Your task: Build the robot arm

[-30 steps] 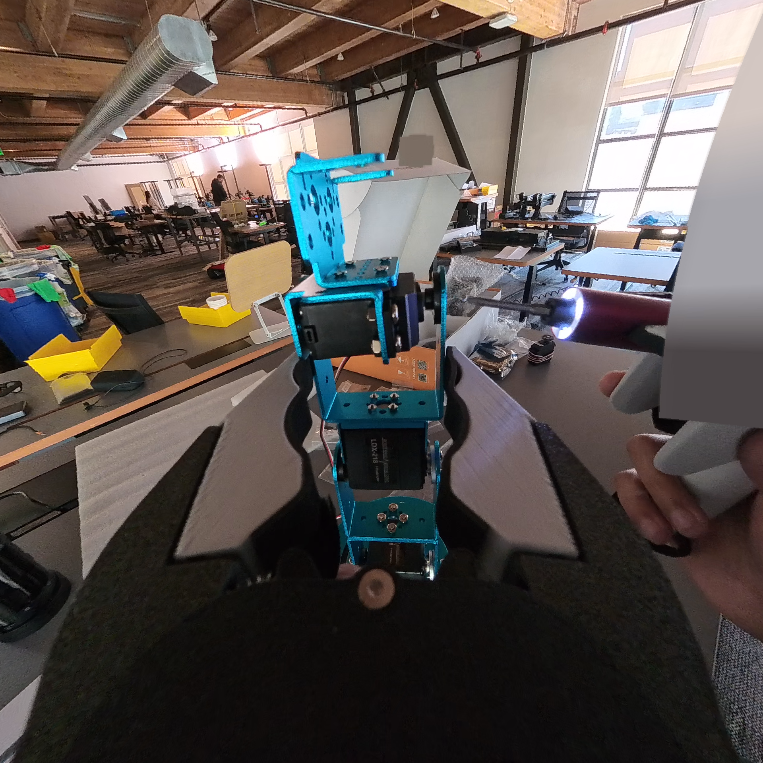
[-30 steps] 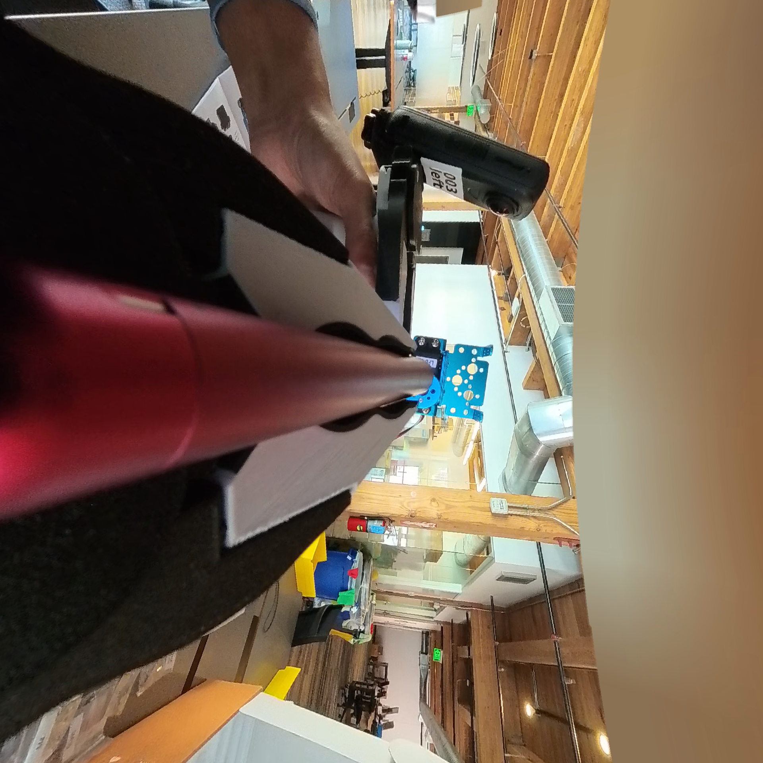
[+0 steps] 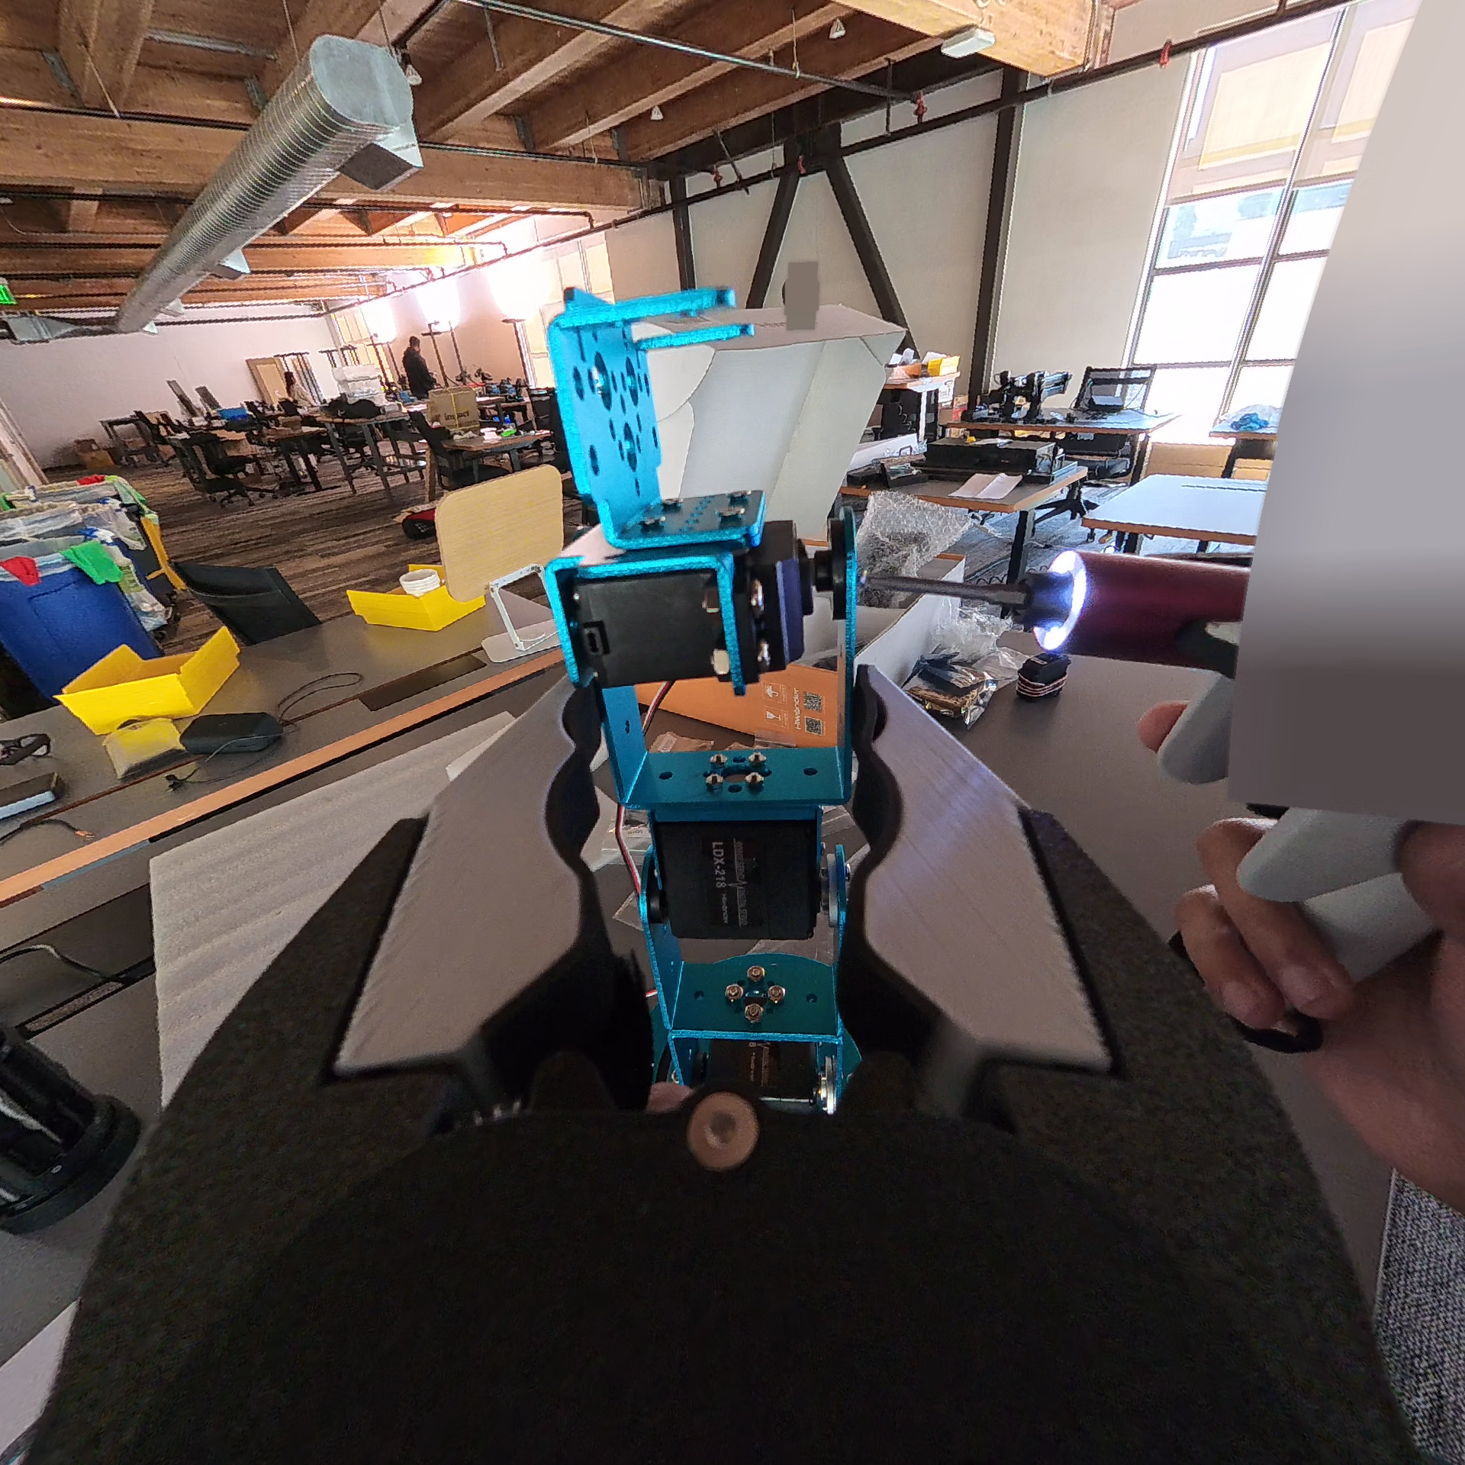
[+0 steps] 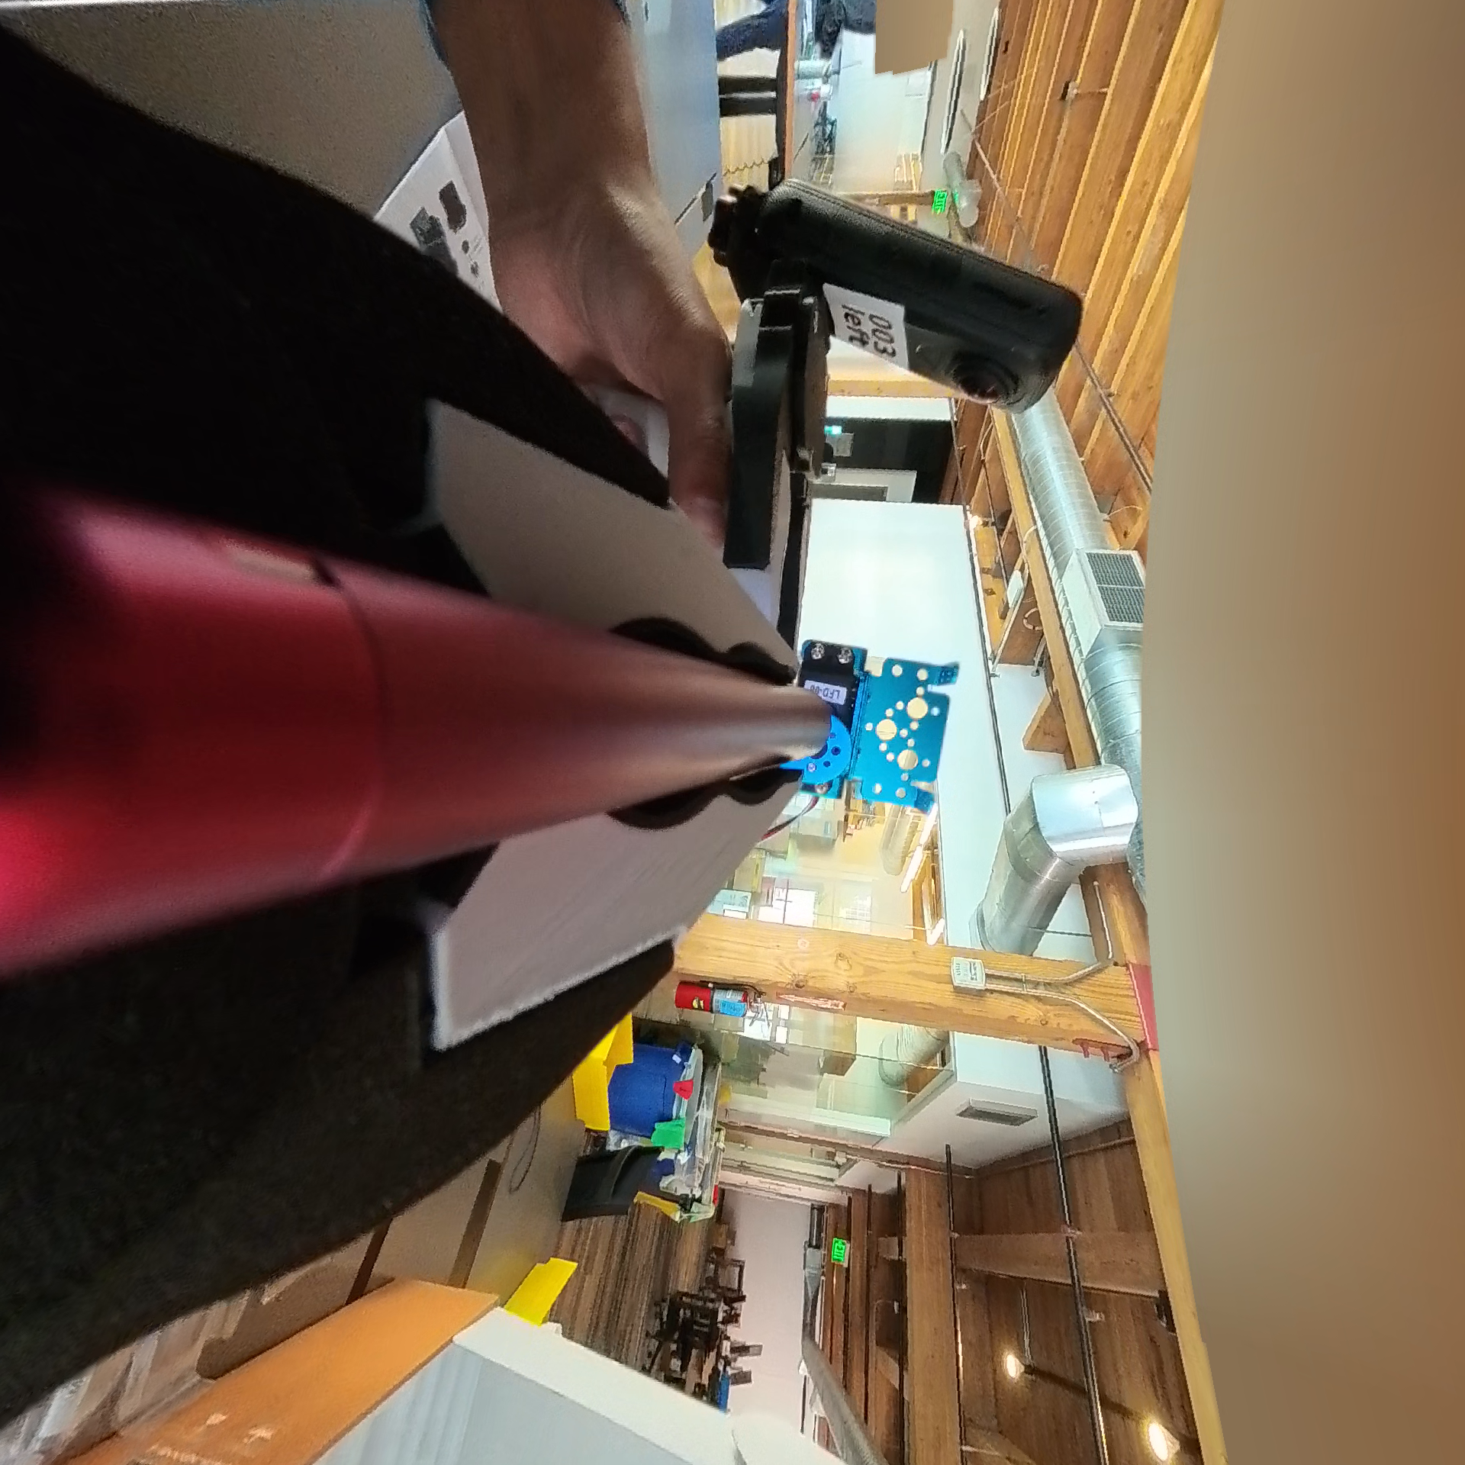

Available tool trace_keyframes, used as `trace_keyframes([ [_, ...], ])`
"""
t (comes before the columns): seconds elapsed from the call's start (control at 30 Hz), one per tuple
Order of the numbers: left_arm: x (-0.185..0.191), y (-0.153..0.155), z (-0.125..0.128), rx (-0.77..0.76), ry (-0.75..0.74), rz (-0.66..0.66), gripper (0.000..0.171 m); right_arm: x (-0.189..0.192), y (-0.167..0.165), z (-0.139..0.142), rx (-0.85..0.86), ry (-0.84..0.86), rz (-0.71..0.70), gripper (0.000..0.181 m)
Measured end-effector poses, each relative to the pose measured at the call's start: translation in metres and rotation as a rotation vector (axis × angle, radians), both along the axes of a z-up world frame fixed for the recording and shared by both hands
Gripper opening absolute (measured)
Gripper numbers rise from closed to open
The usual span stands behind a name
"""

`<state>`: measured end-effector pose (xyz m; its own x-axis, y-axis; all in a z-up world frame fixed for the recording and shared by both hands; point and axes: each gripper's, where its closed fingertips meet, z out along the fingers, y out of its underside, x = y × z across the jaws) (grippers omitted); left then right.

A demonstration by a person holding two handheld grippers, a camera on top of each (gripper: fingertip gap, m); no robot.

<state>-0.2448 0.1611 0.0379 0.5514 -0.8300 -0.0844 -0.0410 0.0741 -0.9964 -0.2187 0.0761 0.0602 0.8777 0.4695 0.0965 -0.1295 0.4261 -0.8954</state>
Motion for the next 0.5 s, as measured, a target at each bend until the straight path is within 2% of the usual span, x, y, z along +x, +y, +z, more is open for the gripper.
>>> trace_keyframes([
  [0.5,0.0005,0.0006,-0.0003,-0.004,0.006,0.004,0.063,0.0015,0.0013,0.0037,-0.063,-0.057,-0.003,0.022],
])
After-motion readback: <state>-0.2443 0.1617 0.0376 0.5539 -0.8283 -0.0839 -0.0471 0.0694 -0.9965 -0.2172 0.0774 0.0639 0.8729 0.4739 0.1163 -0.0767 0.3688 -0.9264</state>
